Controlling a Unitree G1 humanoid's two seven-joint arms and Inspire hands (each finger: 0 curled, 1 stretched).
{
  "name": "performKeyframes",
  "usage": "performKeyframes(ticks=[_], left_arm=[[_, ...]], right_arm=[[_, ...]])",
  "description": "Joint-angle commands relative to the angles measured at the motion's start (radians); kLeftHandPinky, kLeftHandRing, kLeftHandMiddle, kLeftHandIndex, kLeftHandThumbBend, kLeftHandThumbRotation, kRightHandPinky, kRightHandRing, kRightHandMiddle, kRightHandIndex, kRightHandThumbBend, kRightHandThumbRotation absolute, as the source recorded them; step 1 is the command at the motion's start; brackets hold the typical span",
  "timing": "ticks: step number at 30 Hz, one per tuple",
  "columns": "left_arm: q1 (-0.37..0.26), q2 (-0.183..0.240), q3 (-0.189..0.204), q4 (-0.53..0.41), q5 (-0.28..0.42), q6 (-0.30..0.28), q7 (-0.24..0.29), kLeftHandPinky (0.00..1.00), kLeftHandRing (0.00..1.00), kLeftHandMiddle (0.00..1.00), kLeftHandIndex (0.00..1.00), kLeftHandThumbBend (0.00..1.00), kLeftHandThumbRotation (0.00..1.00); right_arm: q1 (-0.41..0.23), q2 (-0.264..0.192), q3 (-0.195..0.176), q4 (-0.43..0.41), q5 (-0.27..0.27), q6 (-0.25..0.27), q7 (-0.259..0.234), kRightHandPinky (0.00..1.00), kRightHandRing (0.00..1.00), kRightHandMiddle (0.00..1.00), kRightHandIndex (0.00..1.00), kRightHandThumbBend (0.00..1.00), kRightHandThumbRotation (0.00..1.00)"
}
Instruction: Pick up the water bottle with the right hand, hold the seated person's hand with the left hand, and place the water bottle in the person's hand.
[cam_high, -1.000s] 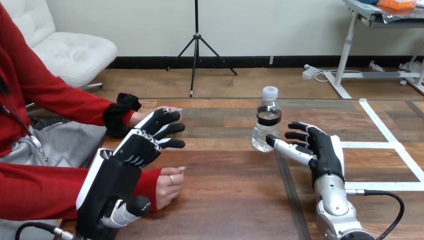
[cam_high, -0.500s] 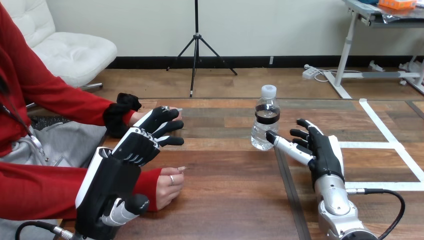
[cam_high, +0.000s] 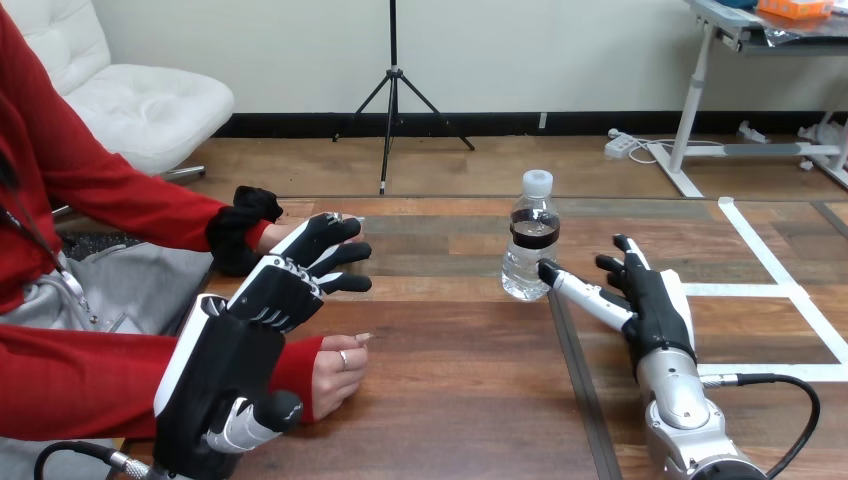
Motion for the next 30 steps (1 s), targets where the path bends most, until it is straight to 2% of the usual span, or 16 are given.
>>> performKeyframes(ticks=[1, 9, 15, 22, 30], left_arm=[[-0.058, -0.009, 0.014, 0.006, -0.005, -0.011, 0.004, 0.72, 0.83, 0.88, 0.89, 1.00, 0.78], [-0.066, -0.009, 0.015, 0.018, -0.012, -0.032, -0.011, 0.72, 0.84, 0.89, 0.89, 0.99, 0.78], [-0.060, -0.011, 0.015, 0.019, -0.003, -0.033, 0.002, 0.73, 0.84, 0.89, 0.89, 1.00, 0.79], [-0.056, -0.017, 0.016, 0.024, -0.001, -0.039, 0.004, 0.72, 0.84, 0.89, 0.89, 0.99, 0.80], [-0.048, -0.022, 0.015, 0.018, 0.008, -0.031, 0.013, 0.71, 0.83, 0.88, 0.88, 1.00, 0.79]], right_arm=[[-0.063, -0.017, 0.010, -0.011, -0.005, 0.007, 0.008, 0.97, 0.97, 0.92, 1.00, 1.00, 0.46], [-0.067, -0.016, 0.019, -0.013, -0.014, 0.005, -0.001, 0.96, 0.97, 0.93, 1.00, 1.00, 0.46], [-0.076, -0.017, 0.044, -0.013, -0.043, 0.028, -0.036, 0.95, 0.96, 0.93, 1.00, 1.00, 0.47], [-0.082, -0.009, 0.021, -0.013, -0.017, 0.010, -0.002, 0.94, 0.96, 0.94, 1.00, 1.00, 0.43], [-0.101, -0.003, 0.019, -0.010, -0.014, 0.026, 0.006, 0.93, 0.96, 0.96, 1.00, 1.00, 0.40]])
